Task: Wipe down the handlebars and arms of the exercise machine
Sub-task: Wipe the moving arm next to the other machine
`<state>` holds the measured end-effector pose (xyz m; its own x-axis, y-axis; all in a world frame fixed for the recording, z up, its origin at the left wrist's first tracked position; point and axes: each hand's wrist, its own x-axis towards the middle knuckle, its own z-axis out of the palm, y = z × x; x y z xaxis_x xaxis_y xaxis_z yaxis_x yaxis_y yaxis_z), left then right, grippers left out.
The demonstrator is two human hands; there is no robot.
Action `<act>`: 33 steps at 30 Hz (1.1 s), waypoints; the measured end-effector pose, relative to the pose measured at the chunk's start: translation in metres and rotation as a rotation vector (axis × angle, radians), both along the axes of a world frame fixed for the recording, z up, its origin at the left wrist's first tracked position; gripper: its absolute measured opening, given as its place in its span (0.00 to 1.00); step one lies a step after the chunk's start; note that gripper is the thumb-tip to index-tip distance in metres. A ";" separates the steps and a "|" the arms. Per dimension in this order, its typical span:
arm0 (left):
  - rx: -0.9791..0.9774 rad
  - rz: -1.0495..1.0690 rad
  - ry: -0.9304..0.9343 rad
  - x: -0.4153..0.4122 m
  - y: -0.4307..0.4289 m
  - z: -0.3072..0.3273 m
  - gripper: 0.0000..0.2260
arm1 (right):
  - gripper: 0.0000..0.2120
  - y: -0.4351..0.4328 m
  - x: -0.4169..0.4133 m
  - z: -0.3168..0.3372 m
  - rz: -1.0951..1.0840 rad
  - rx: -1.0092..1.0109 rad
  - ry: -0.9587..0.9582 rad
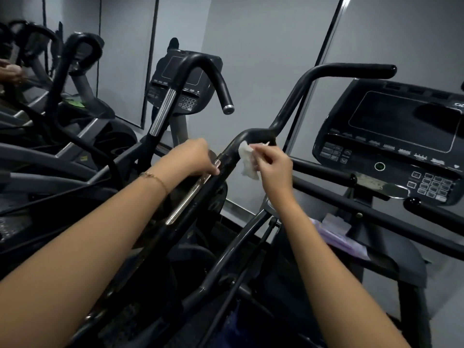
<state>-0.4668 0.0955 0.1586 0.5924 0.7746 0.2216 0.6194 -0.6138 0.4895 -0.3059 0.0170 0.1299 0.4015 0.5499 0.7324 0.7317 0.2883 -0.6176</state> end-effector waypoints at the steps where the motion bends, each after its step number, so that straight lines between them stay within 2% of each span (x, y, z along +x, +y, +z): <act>1: -0.031 -0.024 0.007 -0.010 0.000 -0.007 0.14 | 0.10 -0.004 -0.010 -0.010 -0.008 0.023 0.044; 8: -0.062 -0.058 0.052 -0.036 -0.004 -0.047 0.13 | 0.04 0.011 -0.054 -0.023 -0.100 0.052 0.103; 13: -0.117 -0.097 -0.017 -0.036 0.001 -0.052 0.11 | 0.08 0.013 -0.071 -0.034 -0.227 0.105 0.109; 17: -0.153 -0.125 -0.060 -0.036 0.008 -0.058 0.13 | 0.13 0.006 -0.091 -0.072 -0.296 0.055 -0.102; 19: -0.163 -0.141 -0.075 -0.035 0.009 -0.058 0.14 | 0.12 0.004 -0.093 -0.080 -0.305 0.003 -0.187; 25: -0.189 -0.158 -0.079 -0.033 0.011 -0.058 0.11 | 0.10 0.011 -0.079 -0.047 -0.311 -0.002 -0.080; 28: -0.198 -0.157 -0.092 -0.034 0.014 -0.060 0.12 | 0.09 0.006 -0.087 -0.060 -0.330 -0.028 -0.272; 31: -0.199 -0.163 -0.095 -0.035 0.013 -0.061 0.12 | 0.09 0.004 -0.087 -0.066 -0.287 -0.083 -0.326; 33: -0.213 -0.166 -0.096 -0.035 0.012 -0.061 0.13 | 0.09 0.008 -0.081 -0.052 -0.393 -0.028 -0.374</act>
<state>-0.5022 0.1079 0.0980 0.6995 0.7036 0.1254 0.4632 -0.5800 0.6701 -0.3870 0.0247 0.0780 0.2951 0.4319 0.8523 0.9526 -0.0640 -0.2974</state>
